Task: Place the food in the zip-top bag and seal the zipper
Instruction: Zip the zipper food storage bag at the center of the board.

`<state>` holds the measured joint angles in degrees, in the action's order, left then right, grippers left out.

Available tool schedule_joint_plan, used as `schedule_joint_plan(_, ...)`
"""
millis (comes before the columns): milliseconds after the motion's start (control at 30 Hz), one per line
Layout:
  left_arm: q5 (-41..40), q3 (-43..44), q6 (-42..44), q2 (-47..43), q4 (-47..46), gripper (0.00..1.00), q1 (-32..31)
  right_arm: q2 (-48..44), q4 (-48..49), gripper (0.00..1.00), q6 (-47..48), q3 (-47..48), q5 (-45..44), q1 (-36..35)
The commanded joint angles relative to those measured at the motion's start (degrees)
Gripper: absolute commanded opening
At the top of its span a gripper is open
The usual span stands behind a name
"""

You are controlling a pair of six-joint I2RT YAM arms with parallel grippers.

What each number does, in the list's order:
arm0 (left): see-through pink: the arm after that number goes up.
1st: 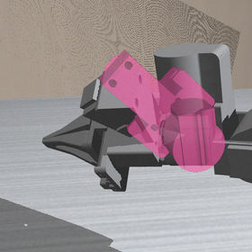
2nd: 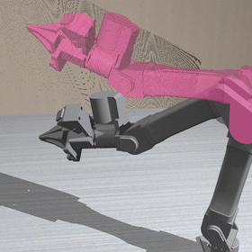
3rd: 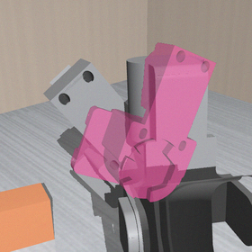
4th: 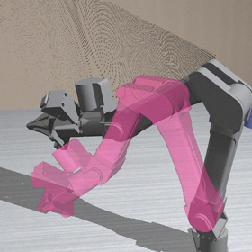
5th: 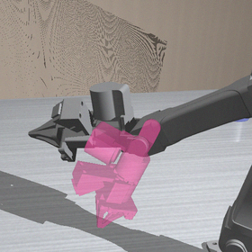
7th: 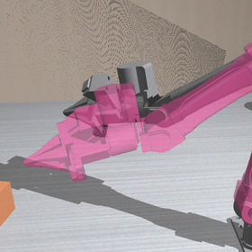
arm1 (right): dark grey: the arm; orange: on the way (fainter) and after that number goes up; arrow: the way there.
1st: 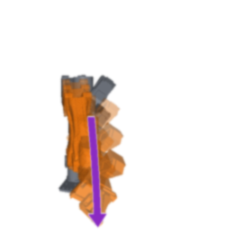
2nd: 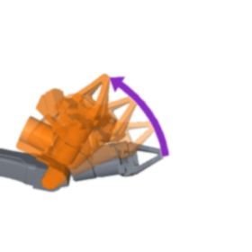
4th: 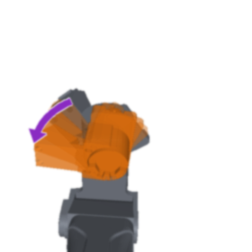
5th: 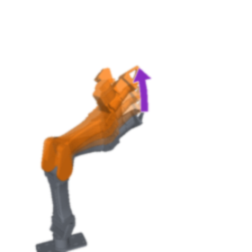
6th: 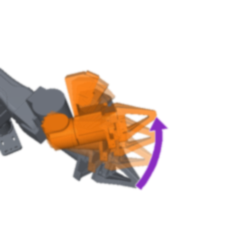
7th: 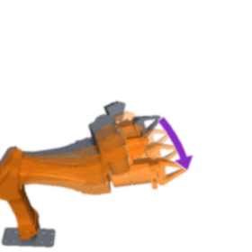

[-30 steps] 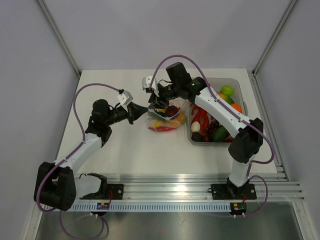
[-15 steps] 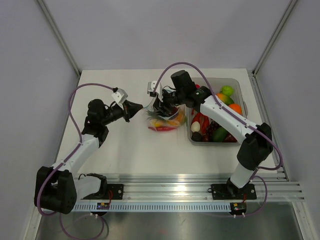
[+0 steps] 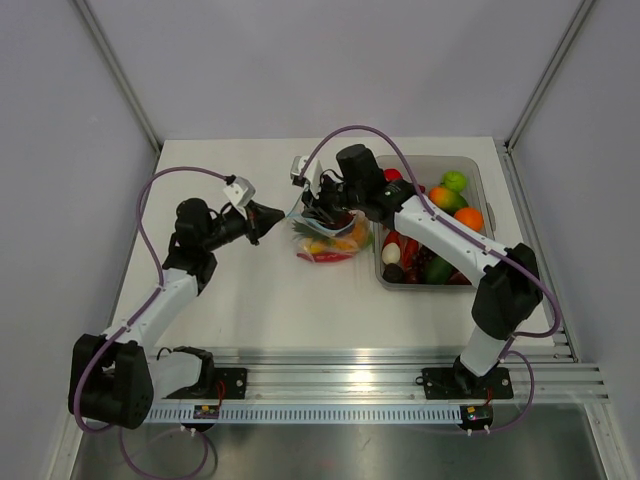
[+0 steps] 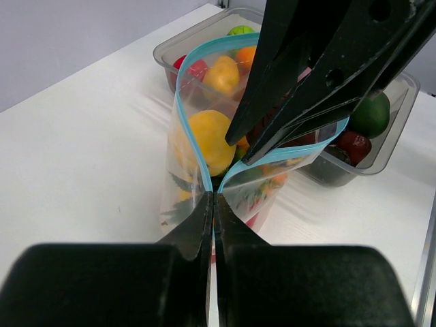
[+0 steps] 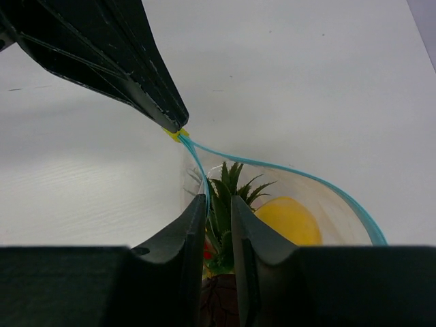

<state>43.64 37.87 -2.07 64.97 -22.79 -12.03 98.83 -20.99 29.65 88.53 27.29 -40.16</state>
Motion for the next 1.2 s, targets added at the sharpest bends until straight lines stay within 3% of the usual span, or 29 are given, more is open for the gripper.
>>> schedule_joint_plan(0,-1.9,1.5,-0.3,-2.0,-1.8,0.02,0.6,0.2,2.6,0.27,-0.7,0.1,-1.9,-1.0)
schedule_joint_plan(67,-2.6,1.8,-0.2,-2.3,-1.1,0.11,0.9,0.6,1.5,0.27,-0.2,0.3,-1.5,-1.1)
schedule_joint_plan(100,-2.9,1.9,-0.1,-2.6,-0.2,0.35,1.3,0.7,1.3,0.26,-0.2,0.2,-1.4,-1.1)
schedule_joint_plan(167,-3.3,1.8,-1.0,-3.1,0.4,0.48,2.0,0.7,1.5,0.23,-0.1,-0.1,-1.5,-1.1)
schedule_joint_plan(200,-3.0,1.7,-1.4,-3.4,1.4,0.6,2.7,0.6,1.6,0.19,-0.1,-0.4,-1.5,-1.1)
schedule_joint_plan(333,-5.3,-0.8,-3.0,-4.8,1.4,0.75,3.2,0.8,1.9,0.08,-0.2,-0.6,-0.9,-1.1)
schedule_joint_plan(400,-5.8,-6.5,-4.0,-6.3,-6.0,0.75,3.2,0.8,1.7,0.0,-0.5,-0.4,-0.6,-1.1)
schedule_joint_plan(467,-6.2,-10.9,-5.8,-8.1,-16.3,0.75,3.2,0.5,1.7,0.0,-0.6,-0.8,-0.4,-1.1)
schedule_joint_plan(567,-5.1,-15.9,-4.4,-8.5,-22.6,0.76,3.1,-1.1,3.5,0.0,-0.8,-2.6,0.0,-1.1)
schedule_joint_plan(733,-4.5,-13.2,-2.6,-4.2,-20.3,0.74,2.7,-4.9,9.1,0.0,-3.1,-5.6,1.4,-1.1)
schedule_joint_plan(933,-2.9,-9.9,-2.8,3.7,-23.5,0.61,1.0,-6.0,9.7,0.0,-3.9,-5.5,2.1,-1.0)
schedule_joint_plan(1167,-3.5,-10.1,-2.9,5.6,-28.2,0.49,-0.6,-6.5,8.1,0.0,-3.5,-5.3,2.9,-0.4)
